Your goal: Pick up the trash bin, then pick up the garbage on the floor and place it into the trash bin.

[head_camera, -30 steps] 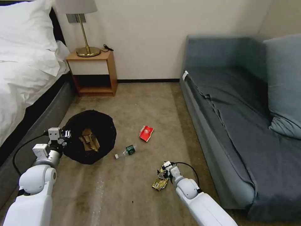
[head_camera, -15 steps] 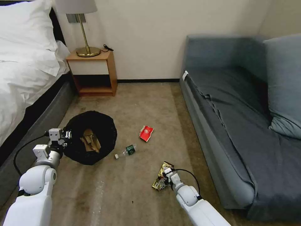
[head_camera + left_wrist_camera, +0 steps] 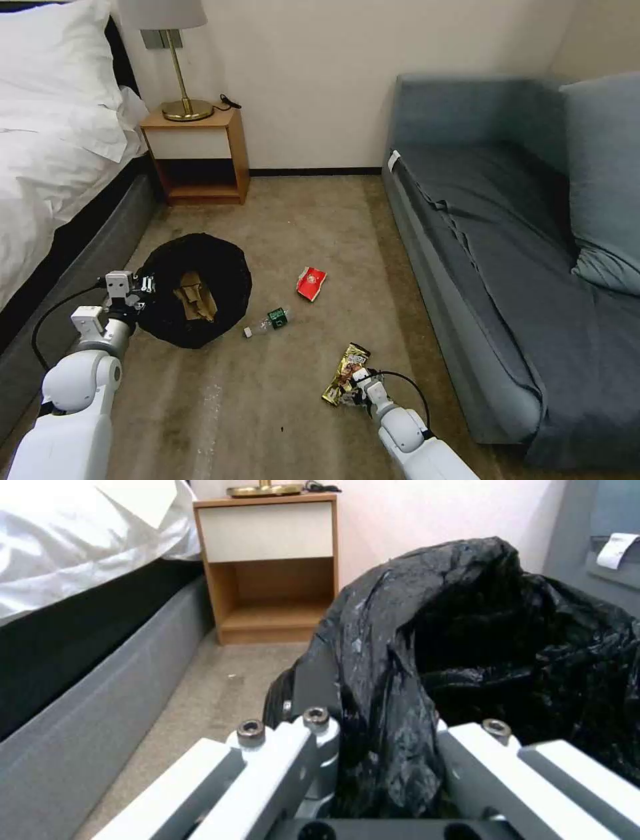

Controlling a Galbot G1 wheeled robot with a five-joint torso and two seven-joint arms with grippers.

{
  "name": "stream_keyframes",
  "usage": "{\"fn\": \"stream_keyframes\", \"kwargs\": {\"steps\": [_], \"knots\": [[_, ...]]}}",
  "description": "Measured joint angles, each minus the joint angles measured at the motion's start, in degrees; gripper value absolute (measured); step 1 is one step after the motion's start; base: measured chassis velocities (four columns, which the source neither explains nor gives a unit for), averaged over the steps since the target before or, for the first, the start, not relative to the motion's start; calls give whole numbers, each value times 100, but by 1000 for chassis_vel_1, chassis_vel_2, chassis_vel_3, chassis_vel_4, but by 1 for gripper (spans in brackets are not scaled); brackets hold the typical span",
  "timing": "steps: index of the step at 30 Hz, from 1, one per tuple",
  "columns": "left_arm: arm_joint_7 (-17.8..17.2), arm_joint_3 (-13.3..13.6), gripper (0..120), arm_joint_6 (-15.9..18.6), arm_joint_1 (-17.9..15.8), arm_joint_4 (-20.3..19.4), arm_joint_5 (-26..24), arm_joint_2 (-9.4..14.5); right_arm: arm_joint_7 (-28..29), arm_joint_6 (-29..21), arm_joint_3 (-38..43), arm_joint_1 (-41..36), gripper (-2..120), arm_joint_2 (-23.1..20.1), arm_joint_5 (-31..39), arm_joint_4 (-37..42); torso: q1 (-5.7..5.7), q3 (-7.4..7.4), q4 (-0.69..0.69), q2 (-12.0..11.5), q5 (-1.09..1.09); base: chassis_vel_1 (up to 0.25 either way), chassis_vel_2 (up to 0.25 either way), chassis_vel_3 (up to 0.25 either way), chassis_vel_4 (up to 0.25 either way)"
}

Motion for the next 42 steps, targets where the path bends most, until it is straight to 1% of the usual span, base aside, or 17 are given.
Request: {"fn": "stream_keyframes", "kwargs": {"steps": [12,15,19,20,21,23,24,26,27,29,30,32,33,34,38,41,42], "knots": [[12,-53,5,-58,56,-16,-87,12,-142,163,-68,193,100,205,-23,-312,0,0,0,0,0,0,0,0,0],[14,-68,5,-94,63,-16,-104,10,-303,246,-82,221,97,236,-29,-359,0,0,0,0,0,0,0,0,0],[14,-74,5,-104,65,-13,-113,3,-463,323,-86,248,86,264,-29,-408,0,0,1,0,0,0,0,0,0],[14,-74,5,-107,69,-14,-116,-1,-496,346,-82,258,79,277,-29,-433,0,0,1,0,1,0,0,0,0],[14,-74,5,-107,69,-14,-116,-1,-496,346,-82,258,79,277,-29,-433,0,0,1,0,1,0,0,0,0],[14,-74,5,-107,85,-30,-117,-5,-546,391,-64,261,66,291,-38,-472,0,0,1,0,1,0,0,0,0],[14,-74,5,-107,85,-30,-117,-5,-546,391,-64,261,66,291,-38,-472,0,0,1,0,1,0,0,0,0],[14,-77,5,-111,100,-55,-120,-5,-579,434,-46,255,55,295,-60,-497,0,0,1,0,2,0,0,0,0],[14,-77,5,-111,100,-55,-120,-5,-579,434,-46,255,55,295,-60,-497,0,0,1,0,2,0,0,0,0],[14,-87,5,-111,137,-96,-136,-1,-596,463,-30,250,46,298,-88,-514,0,0,2,0,2,0,0,0,0],[14,-87,5,-111,137,-96,-136,-1,-596,463,-30,250,46,298,-88,-514,0,0,2,0,2,0,0,0,0],[14,-99,5,-113,164,-128,-156,12,-599,476,-19,247,36,301,-108,-522,0,0,1,0,2,0,0,0,0],[14,-99,5,-113,164,-128,-156,12,-599,476,-19,247,36,301,-108,-522,0,0,1,0,2,0,0,0,0],[14,-109,5,-113,183,-152,-170,20,-599,478,-17,244,29,303,-116,-514,0,0,2,0,2,0,0,0,0],[12,-119,5,-114,210,-177,-183,26,-585,474,-10,229,21,298,-124,-474,0,0,1,0,1,0,0,0,0],[11,-120,5,-123,258,-200,-186,16,-545,462,1,184,1,252,-133,-350,0,0,0,0,0,0,0,0,0],[11,-120,5,-123,258,-200,-186,16,-545,462,1,184,1,252,-133,-350,0,0,0,0,0,0,0,0,0]]}}
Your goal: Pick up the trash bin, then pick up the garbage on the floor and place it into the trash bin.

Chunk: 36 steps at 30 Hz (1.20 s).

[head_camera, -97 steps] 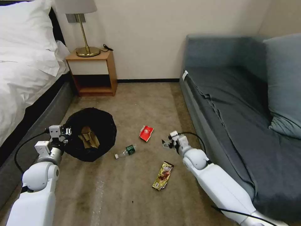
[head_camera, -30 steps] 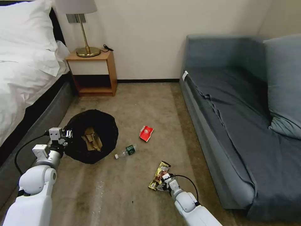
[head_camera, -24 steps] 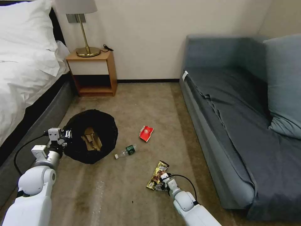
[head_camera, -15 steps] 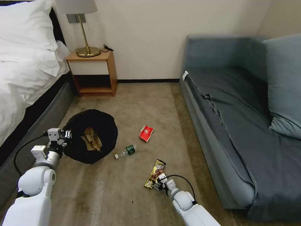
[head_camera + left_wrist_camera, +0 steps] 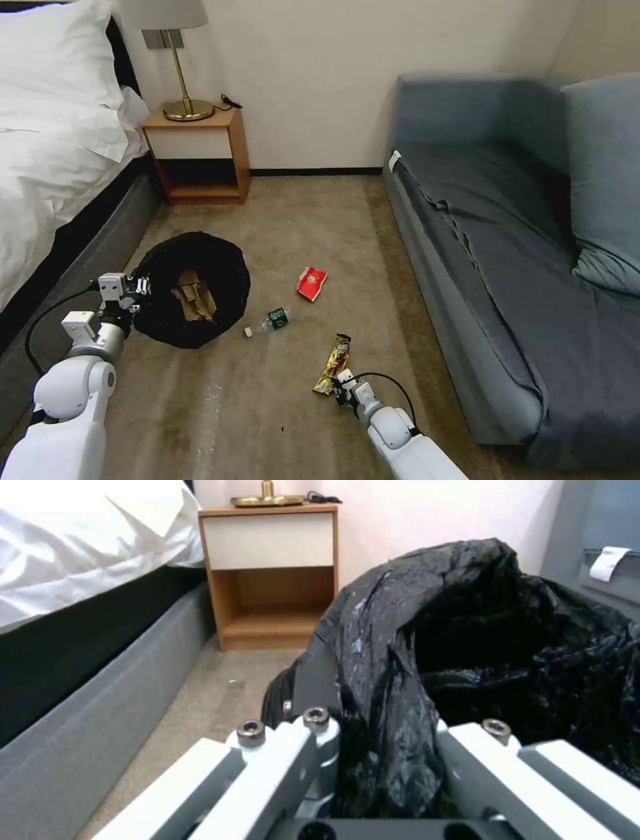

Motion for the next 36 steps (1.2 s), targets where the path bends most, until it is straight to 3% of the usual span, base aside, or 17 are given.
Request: {"fn": "stream_keyframes", "kwargs": {"steps": [16,22,27,29,36], "knots": [[15,62,5,-80,67,-55,58,-115,253,187,-53,153,0,-501,-267,1011,0,0,0,0,1,0,0,0,0],[37,88,5,-81,60,-65,81,-146,325,-41,-250,421,0,-873,96,1695,0,0,1,0,1,0,0,0,0],[73,57,5,-80,37,-72,58,-138,382,-160,-342,554,0,-1388,361,2289,0,0,2,0,3,0,0,0,0],[78,47,5,-51,34,-80,30,-116,367,-256,-351,591,0,-1885,592,2953,0,0,-1,0,1,0,0,0,0],[107,100,5,-3,16,-105,16,-105,258,-550,-729,900,0,-2649,1273,4346,0,0,1,0,1,0,0,0,0]]}}
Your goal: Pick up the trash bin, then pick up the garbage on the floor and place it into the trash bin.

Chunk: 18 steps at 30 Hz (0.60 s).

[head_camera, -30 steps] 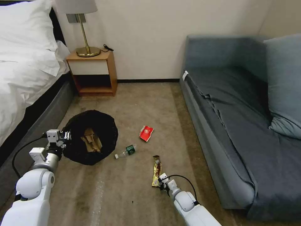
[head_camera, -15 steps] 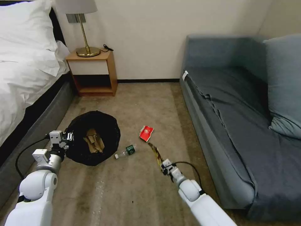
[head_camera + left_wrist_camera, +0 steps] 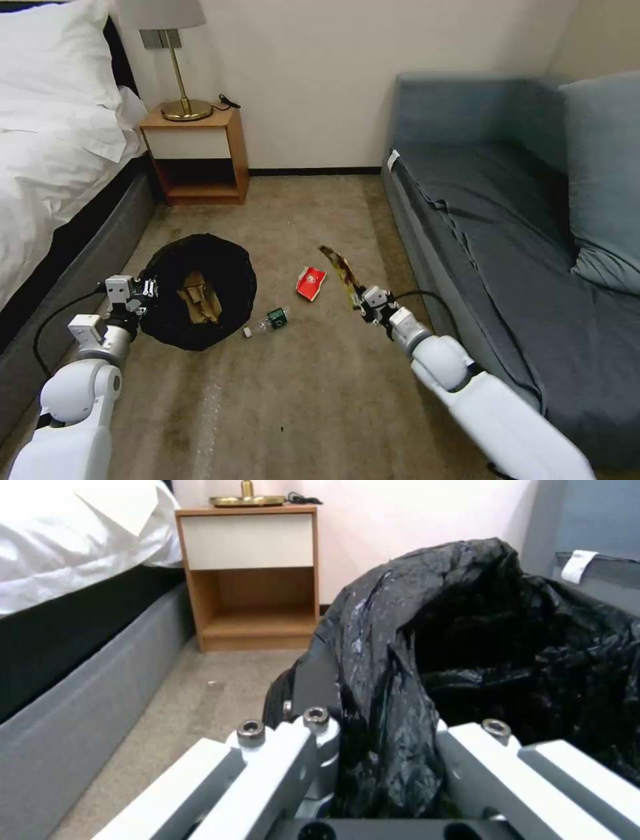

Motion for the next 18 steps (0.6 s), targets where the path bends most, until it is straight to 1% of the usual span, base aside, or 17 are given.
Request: {"fn": "stream_keyframes", "kwargs": {"steps": [1,3,4,5,6,8,9,10,11,12,14,16,17,18], "knots": [[0,0,5,0,0,0,0,0,0,0,0,0,0,0,0,0,0,0,0,0,0,0,0,0,0],[-1,18,5,5,-33,-16,5,8,-50,-108,-273,365,0,-212,360,412,0,0,-1,0,0,0,0,0,0],[-1,18,5,5,-33,-16,5,8,-50,-108,-273,365,0,-212,360,412,0,0,-1,0,0,0,0,0,0],[-2,37,5,9,-33,-32,16,7,-66,-151,-463,657,0,-303,559,574,0,0,0,0,1,0,0,0,0],[-2,37,5,9,-33,-32,16,7,-66,-151,-463,657,0,-303,559,574,0,0,0,0,1,0,0,0,0],[-2,61,5,10,-31,-60,31,-5,-82,-183,-763,1056,0,-364,853,728,0,0,1,0,-1,0,0,0,0],[-2,70,5,10,-31,-69,39,-12,-90,-195,-953,1270,0,-367,1000,753,0,0,0,0,1,0,0,0,0],[-2,70,5,10,-31,-69,39,-12,-90,-195,-953,1270,0,-367,1000,753,0,0,0,0,1,0,0,0,0],[-1,82,5,10,-34,-80,46,-26,-85,-211,-1223,1558,0,-329,1160,736,0,0,0,0,-2,0,0,0,0],[-1,82,5,10,-34,-80,46,-26,-85,-211,-1223,1558,0,-329,1160,736,0,0,0,0,-2,0,0,0,0],[1,85,5,11,-42,-102,48,-35,-25,-225,-1692,1938,0,-141,1342,533,0,0,0,0,0,0,0,0,0],[1,80,5,11,-46,-104,47,-36,-3,-226,-1796,2017,0,-82,1374,468,0,0,0,0,0,0,0,0,0],[0,65,5,12,-57,-104,45,-38,56,-225,-2035,2183,0,98,1432,273,0,0,0,0,-2,0,0,0,0],[0,65,5,12,-57,-104,45,-38,56,-225,-2035,2183,0,98,1432,273,0,0,0,0,-2,0,0,0,0]]}}
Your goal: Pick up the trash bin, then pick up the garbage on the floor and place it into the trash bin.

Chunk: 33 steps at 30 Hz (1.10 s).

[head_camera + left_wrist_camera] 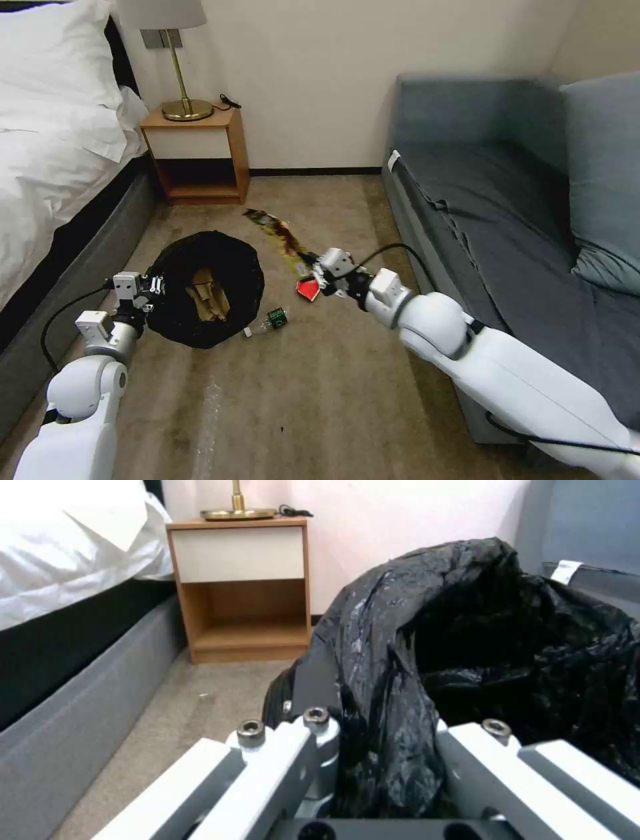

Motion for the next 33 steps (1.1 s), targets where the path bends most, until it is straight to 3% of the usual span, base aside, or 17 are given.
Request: {"fn": "stream_keyframes", "kwargs": {"steps": [2,4,6,7,9,12,20,33], "knots": [[-2,-22,5,2,1,0,-3,-13,119,56,-422,221,0,480,22,-494,0,0,0,0,1,0,0,0,0],[-8,-28,5,2,5,0,-3,-18,140,70,-481,252,0,582,23,-585,0,0,-1,0,0,0,0,0,0],[-1,-41,5,-1,27,22,-4,-42,212,178,-794,445,0,1248,24,-1155,0,0,1,0,2,0,0,0,0],[-1,-41,5,-1,27,22,-4,-42,212,178,-794,445,0,1248,24,-1155,0,0,1,0,2,0,0,0,0],[-3,-49,5,-19,37,63,2,-88,275,274,-991,627,0,1738,16,-1676,0,0,3,0,0,0,0,0,0],[1,-45,5,-60,50,80,15,-112,339,317,-1141,741,0,2035,-9,-2088,0,0,2,0,-1,0,0,0,0],[13,-71,5,-66,19,114,-5,-74,627,212,-1275,713,0,2274,19,-2311,0,0,0,0,1,0,0,0,0],[58,-72,5,-130,-23,300,-20,-101,931,95,-1227,413,46,2305,-9,-2296,0,0,0,-1,1,0,0,0,0]]}}
